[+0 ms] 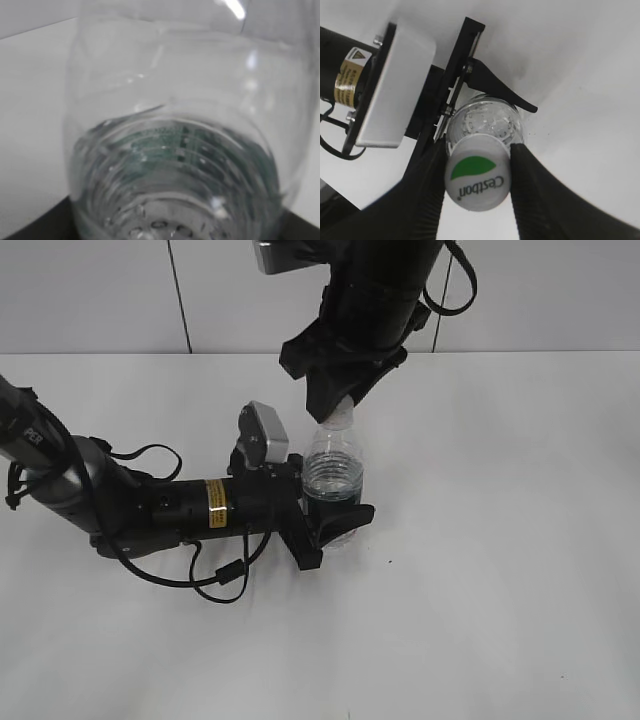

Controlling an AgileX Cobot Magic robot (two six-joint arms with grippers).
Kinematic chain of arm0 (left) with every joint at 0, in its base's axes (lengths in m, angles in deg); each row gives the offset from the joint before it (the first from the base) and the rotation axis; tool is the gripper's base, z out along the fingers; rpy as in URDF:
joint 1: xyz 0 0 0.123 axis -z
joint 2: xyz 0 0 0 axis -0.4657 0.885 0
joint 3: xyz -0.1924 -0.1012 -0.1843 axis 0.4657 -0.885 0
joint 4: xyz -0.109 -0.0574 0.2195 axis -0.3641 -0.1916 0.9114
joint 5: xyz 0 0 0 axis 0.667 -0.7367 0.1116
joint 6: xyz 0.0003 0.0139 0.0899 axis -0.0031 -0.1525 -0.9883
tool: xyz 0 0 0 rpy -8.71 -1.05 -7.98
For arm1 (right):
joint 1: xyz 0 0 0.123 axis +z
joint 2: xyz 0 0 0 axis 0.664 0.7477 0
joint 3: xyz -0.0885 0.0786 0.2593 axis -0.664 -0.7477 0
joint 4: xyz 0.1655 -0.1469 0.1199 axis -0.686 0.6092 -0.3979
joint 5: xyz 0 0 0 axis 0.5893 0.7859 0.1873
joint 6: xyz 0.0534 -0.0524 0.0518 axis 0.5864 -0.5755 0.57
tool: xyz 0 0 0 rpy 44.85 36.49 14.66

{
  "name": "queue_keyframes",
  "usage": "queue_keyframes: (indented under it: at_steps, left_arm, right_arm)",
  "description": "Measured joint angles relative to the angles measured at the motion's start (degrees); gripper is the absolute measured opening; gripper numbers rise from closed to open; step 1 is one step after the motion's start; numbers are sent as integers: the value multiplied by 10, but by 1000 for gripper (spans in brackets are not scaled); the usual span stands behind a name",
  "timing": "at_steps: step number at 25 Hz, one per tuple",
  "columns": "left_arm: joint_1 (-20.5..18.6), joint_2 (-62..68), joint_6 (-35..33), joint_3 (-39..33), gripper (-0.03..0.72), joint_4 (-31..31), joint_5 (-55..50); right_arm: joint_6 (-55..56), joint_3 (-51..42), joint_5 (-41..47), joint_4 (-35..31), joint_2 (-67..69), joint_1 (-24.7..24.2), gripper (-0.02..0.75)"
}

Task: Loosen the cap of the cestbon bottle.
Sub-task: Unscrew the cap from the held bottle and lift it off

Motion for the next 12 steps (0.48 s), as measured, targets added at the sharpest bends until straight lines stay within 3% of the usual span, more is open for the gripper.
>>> queue_keyframes:
  at_steps: [12]
  left_arm:
    - [0,0,-1,0,406,2,0]
  right_arm:
    - [-255,0,0,-3,0,0,302]
